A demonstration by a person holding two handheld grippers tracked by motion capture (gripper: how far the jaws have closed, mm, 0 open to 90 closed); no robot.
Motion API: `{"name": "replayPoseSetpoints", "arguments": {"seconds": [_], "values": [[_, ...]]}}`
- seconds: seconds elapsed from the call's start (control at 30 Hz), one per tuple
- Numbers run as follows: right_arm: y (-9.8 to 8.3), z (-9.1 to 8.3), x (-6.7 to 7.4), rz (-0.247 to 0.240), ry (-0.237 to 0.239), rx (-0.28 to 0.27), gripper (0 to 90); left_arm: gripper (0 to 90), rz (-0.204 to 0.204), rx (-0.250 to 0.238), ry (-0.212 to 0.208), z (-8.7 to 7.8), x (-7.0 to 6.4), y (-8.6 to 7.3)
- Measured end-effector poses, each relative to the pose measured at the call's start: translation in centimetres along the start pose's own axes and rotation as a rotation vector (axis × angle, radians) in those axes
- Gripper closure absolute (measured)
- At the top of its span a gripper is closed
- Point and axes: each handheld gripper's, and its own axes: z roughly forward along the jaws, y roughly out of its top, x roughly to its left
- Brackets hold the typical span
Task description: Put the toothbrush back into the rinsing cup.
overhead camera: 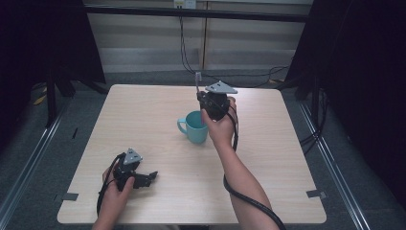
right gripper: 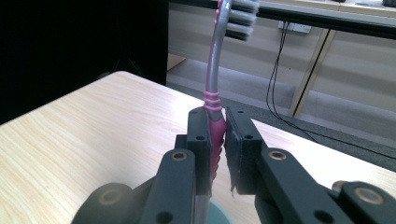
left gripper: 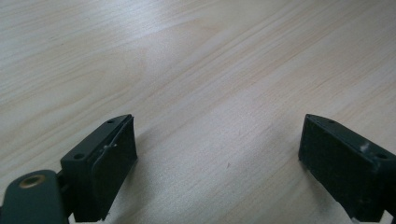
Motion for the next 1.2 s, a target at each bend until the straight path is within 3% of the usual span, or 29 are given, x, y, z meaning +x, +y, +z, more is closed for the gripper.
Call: {"name": "replayPoseSetpoints", "arguments": {"seconds": [0.5,0.87,1.2], "values": [[-1.4,0.3,-0.5,0.005,0.009,0.022,81.2,11.0,0.000,0.001,-0.002,0.0,0.0,0.0],[-2.5,0.6,-0.9,0.048,0.013,0.050,81.1,11.0,0.002,0.001,-0.002,0.0,0.0,0.0],[-3.0,0.9,-0.7,0.052,0.024,0.069,81.0,11.0,0.009,0.006,-0.002,-0.1,0.0,0.0]]}}
